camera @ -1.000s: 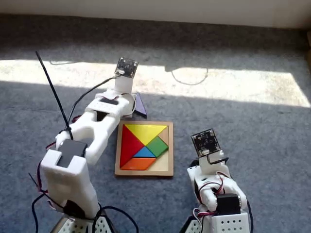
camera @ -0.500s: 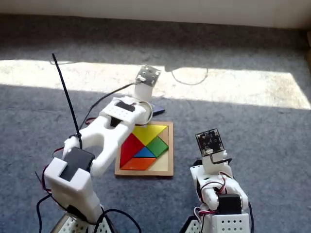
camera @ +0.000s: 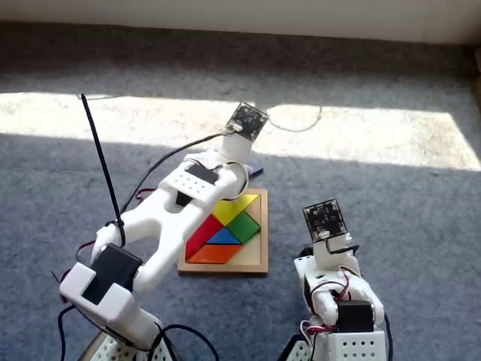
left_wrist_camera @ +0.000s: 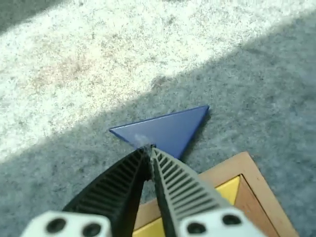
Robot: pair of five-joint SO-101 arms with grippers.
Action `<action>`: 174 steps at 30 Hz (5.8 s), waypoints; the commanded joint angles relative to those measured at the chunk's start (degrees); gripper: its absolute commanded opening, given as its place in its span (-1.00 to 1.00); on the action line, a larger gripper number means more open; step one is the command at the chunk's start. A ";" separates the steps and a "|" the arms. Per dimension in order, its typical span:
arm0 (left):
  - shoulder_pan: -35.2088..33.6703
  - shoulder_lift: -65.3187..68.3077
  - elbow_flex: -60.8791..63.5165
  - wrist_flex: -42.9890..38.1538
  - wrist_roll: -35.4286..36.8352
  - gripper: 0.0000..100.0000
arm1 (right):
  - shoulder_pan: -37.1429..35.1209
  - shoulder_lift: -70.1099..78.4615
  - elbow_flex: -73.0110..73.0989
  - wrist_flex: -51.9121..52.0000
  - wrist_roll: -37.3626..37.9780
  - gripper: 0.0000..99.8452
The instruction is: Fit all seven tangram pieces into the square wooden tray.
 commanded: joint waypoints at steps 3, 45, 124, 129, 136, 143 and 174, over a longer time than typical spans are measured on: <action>-5.49 -3.12 -0.57 -0.88 0.26 -0.99 | 0.57 0.13 5.93 0.22 -0.09 -0.99; 10.42 -3.56 -4.88 1.23 0.09 -0.99 | 4.44 -0.04 5.85 -0.40 -0.18 -0.99; -35.21 -110.46 65.01 29.80 -0.26 -0.99 | -11.21 81.80 -69.67 4.35 -5.45 -0.60; -35.21 -110.46 65.01 29.80 -0.26 -0.99 | -14.64 92.70 -75.21 -2.07 -5.63 -0.59; -35.21 -110.46 65.01 29.80 -0.26 -0.99 | -14.81 105.19 -76.35 -14.46 -5.27 -0.59; -35.21 -110.46 65.01 29.80 -0.26 -0.99 | -14.64 111.78 -76.35 -19.56 -2.20 -0.59; -35.21 -110.46 65.01 29.80 -0.26 -0.99 | -12.70 118.81 -78.81 -24.31 -2.11 -0.59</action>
